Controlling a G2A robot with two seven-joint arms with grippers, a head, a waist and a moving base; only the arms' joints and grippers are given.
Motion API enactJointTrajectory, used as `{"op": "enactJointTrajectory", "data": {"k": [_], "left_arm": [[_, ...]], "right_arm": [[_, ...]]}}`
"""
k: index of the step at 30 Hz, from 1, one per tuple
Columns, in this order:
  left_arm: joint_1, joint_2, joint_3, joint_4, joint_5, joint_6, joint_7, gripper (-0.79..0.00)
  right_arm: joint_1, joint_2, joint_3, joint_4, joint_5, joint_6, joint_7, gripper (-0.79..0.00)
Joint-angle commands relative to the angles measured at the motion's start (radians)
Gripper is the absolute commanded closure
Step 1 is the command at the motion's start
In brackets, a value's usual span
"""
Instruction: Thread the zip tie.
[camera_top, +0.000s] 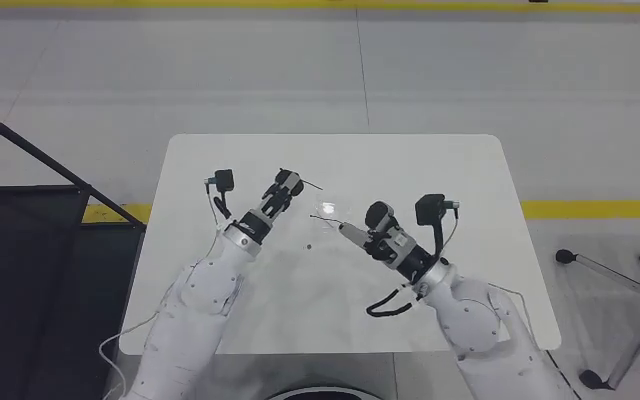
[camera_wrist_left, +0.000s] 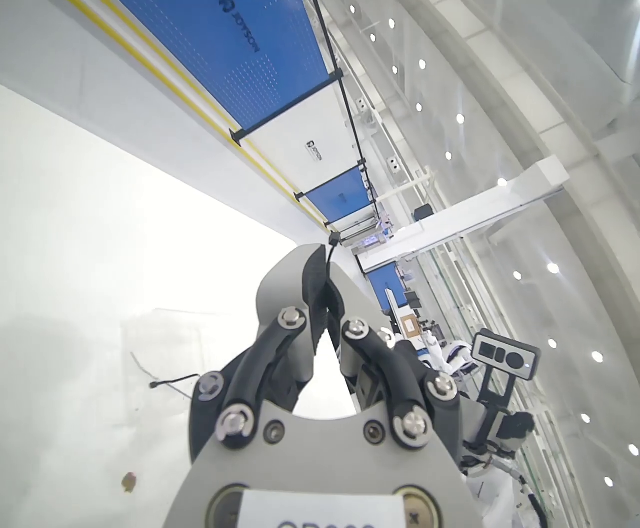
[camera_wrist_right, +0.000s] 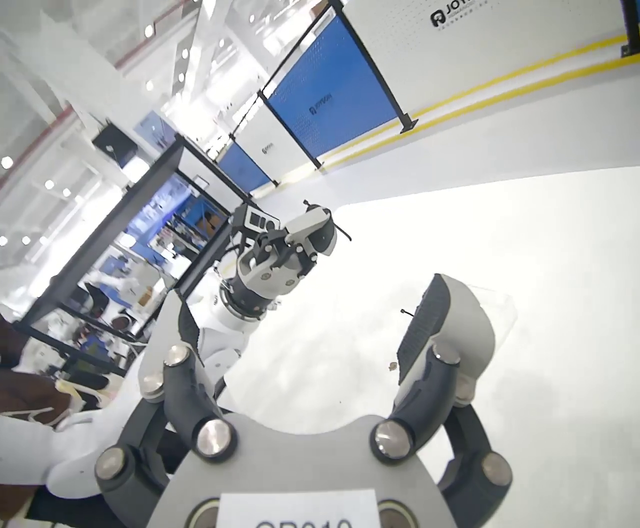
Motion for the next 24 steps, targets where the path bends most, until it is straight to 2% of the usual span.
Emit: {"op": "enactJointTrajectory", "data": {"k": [1,4,8,17,20,24], "left_arm": [[0.043,0.006,-0.033,-0.046,0.015,0.024,0.003,0.000],[0.101,0.013,-0.079,-0.096,0.032,0.052,0.021,0.000],[0.161,0.018,-0.134,-0.131,0.036,0.078,0.065,0.000],[0.161,0.018,-0.134,-0.131,0.036,0.078,0.065,0.000],[0.158,0.017,-0.132,-0.127,0.043,0.094,0.080,0.000],[0.149,0.017,-0.143,-0.113,0.042,0.131,0.107,0.000]], "right_arm": [[0.024,-0.003,-0.032,0.004,-0.046,0.007,0.013,-0.785],[0.053,-0.007,-0.065,0.010,-0.110,0.046,0.038,-0.785],[0.053,-0.007,-0.065,0.010,-0.110,0.046,0.038,-0.785],[0.052,-0.007,-0.065,0.009,-0.112,0.046,0.034,-0.785],[0.072,-0.012,-0.107,0.000,-0.199,0.044,0.019,-0.785],[0.142,-0.028,-0.222,0.024,-0.385,0.096,0.043,-0.785]]}}
